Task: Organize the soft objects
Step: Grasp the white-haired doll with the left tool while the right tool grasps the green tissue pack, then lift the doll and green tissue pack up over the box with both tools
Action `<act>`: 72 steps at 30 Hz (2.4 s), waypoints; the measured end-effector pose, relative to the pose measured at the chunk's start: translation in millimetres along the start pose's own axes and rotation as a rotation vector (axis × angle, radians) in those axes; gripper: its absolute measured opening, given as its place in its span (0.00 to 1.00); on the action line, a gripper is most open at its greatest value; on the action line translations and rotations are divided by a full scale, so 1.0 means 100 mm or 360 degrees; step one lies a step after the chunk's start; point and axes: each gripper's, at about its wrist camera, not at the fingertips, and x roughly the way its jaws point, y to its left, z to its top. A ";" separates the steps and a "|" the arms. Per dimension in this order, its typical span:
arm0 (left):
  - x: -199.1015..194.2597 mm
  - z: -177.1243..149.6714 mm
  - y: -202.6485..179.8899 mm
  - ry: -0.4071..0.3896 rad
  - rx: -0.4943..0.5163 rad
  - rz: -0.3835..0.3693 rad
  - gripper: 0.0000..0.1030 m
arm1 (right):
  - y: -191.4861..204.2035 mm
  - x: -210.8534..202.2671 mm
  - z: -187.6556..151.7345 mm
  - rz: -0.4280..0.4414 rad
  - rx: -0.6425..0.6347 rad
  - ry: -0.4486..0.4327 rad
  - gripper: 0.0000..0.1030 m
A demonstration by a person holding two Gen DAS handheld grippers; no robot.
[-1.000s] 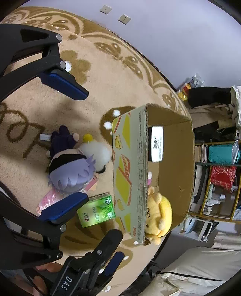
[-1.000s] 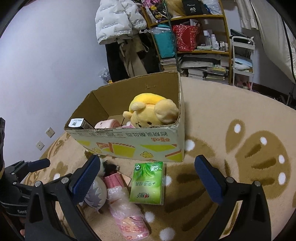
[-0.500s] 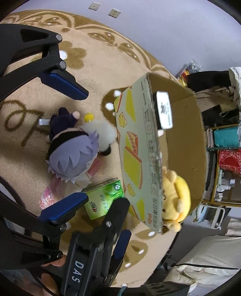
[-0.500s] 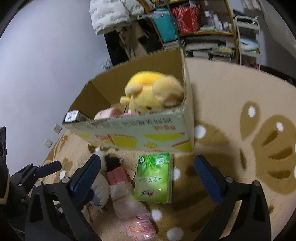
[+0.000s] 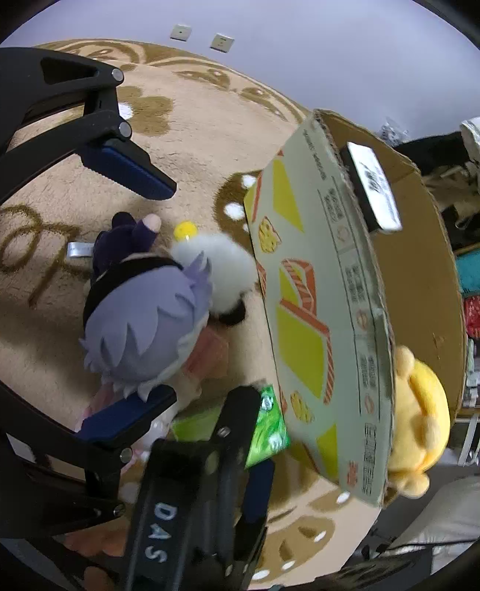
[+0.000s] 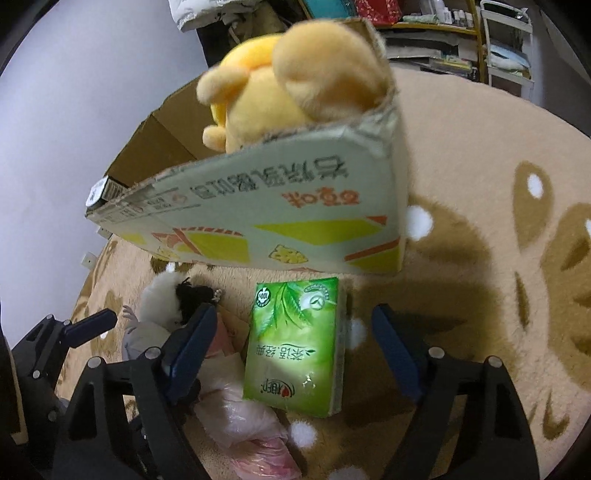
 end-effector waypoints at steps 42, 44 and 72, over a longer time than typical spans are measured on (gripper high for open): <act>-0.90 -0.34 0.81 -0.0325 -0.0480 -0.0149 0.49 | 0.51 -1.10 -0.27 -0.0162 -0.0317 -0.0473 0.55; -1.03 -0.36 0.84 -0.0407 -0.0494 -0.0141 0.49 | 0.52 -1.20 -0.28 -0.0160 -0.0323 -0.0521 0.55; -1.61 0.05 0.93 -0.0960 -0.0367 -0.0140 0.49 | 0.52 -1.50 0.01 -0.0126 -0.0269 -0.0849 0.55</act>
